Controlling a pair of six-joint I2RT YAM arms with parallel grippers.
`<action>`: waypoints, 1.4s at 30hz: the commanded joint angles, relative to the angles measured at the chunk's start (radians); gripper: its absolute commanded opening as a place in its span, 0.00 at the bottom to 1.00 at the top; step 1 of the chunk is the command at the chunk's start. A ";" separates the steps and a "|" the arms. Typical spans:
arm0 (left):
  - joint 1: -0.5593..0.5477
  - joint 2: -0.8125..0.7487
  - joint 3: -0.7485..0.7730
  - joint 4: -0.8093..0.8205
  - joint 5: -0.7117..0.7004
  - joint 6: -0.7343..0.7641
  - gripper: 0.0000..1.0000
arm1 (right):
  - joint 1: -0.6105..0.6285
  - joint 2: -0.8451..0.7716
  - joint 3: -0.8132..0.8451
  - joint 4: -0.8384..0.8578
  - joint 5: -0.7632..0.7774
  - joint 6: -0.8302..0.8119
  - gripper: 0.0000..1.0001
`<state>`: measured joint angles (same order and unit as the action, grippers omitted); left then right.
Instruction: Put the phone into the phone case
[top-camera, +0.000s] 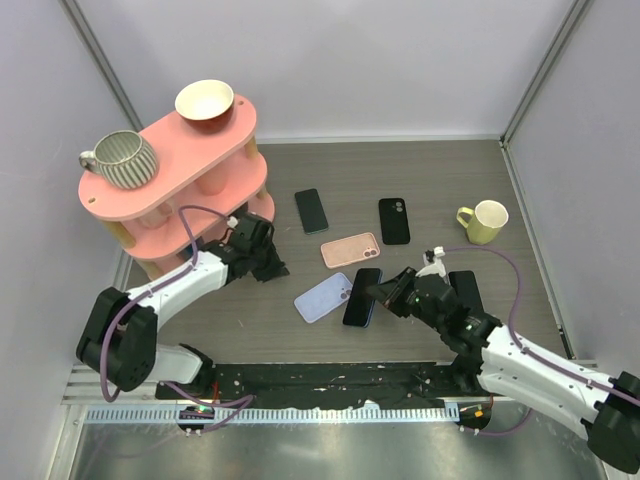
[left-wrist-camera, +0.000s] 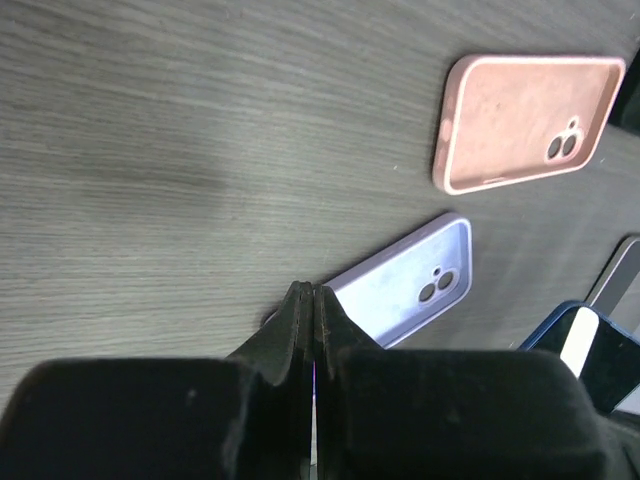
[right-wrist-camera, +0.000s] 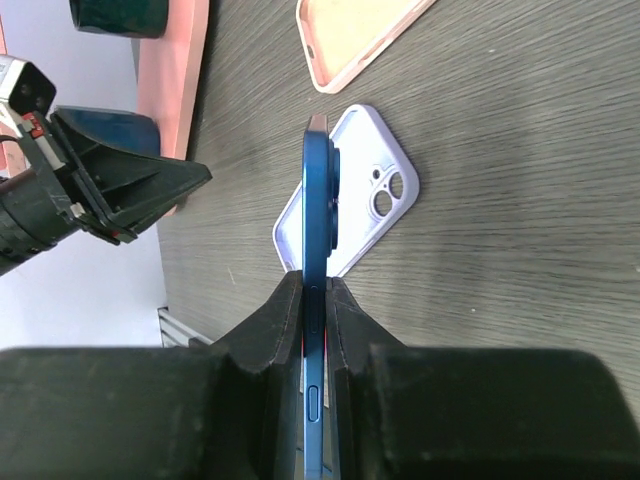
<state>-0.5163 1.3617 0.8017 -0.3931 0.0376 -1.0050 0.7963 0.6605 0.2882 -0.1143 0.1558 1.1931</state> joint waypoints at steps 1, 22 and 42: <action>-0.011 -0.026 -0.047 0.036 0.051 0.078 0.00 | 0.018 0.051 -0.003 0.249 -0.016 0.039 0.01; -0.221 0.063 -0.142 0.137 -0.041 0.039 0.00 | 0.035 0.199 0.019 0.349 -0.024 0.016 0.01; -0.423 -0.043 -0.098 0.068 -0.157 -0.104 0.00 | 0.032 0.214 0.104 0.179 -0.073 -0.153 0.01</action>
<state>-0.9649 1.3209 0.6479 -0.2794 -0.0540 -1.1389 0.8238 0.8303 0.3126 0.0048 0.1204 1.0653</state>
